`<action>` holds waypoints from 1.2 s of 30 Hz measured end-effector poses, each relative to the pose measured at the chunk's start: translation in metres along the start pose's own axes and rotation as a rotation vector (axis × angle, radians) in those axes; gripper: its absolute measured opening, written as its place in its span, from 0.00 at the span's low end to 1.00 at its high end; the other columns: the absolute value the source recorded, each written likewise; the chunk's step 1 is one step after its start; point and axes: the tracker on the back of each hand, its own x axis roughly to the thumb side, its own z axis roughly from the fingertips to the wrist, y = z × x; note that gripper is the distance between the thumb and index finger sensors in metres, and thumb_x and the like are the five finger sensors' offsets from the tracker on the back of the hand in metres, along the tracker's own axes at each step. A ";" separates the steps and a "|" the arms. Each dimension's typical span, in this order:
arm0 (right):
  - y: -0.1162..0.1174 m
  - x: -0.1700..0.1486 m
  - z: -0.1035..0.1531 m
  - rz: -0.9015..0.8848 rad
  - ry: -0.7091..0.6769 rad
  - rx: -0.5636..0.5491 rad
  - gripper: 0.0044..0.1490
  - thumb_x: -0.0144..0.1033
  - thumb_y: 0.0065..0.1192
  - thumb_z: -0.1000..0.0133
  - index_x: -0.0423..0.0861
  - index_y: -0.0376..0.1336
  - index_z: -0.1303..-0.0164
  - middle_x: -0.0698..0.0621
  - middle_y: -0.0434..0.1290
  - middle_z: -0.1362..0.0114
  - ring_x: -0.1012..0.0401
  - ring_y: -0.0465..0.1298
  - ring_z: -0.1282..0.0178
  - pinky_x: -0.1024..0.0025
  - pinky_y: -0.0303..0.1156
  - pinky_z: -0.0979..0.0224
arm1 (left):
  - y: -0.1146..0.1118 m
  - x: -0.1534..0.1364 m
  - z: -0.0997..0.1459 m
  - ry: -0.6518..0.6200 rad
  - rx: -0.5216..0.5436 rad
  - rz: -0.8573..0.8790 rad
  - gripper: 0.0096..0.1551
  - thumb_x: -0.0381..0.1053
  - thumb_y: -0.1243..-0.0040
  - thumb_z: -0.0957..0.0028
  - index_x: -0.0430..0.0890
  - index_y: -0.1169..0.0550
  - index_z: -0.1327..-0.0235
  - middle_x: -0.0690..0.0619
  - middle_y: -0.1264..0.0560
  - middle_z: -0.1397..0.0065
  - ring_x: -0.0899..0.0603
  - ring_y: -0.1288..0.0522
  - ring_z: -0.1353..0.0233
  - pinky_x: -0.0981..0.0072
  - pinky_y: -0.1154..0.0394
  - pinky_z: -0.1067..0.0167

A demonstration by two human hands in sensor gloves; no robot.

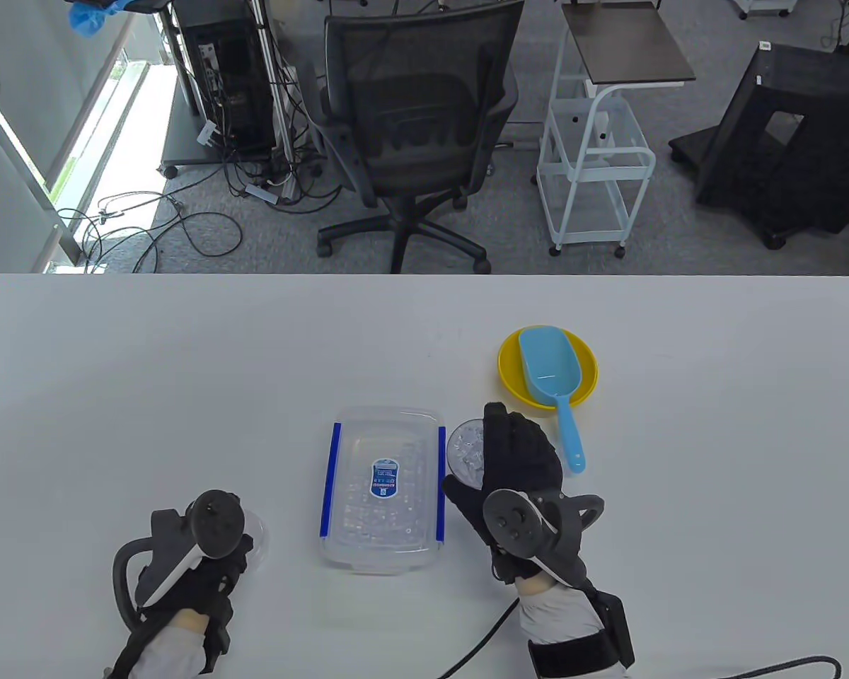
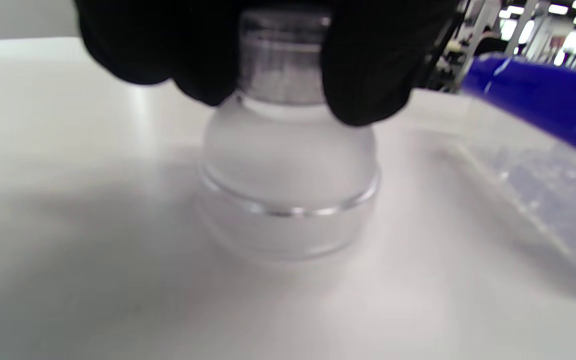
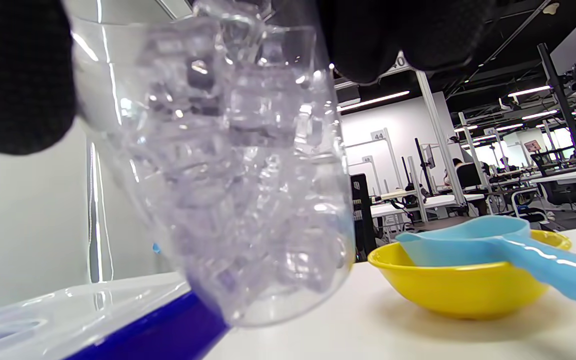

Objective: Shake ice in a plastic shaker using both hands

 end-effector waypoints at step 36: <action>-0.021 0.061 0.010 -0.418 -0.417 -0.116 0.76 0.63 0.80 0.64 0.38 0.40 0.23 0.36 0.63 0.26 0.38 0.70 0.29 0.31 0.64 0.29 | 0.006 0.102 0.007 -0.918 -0.234 1.221 0.68 0.73 0.38 0.35 0.45 0.64 0.08 0.34 0.53 0.08 0.16 0.57 0.17 0.10 0.46 0.34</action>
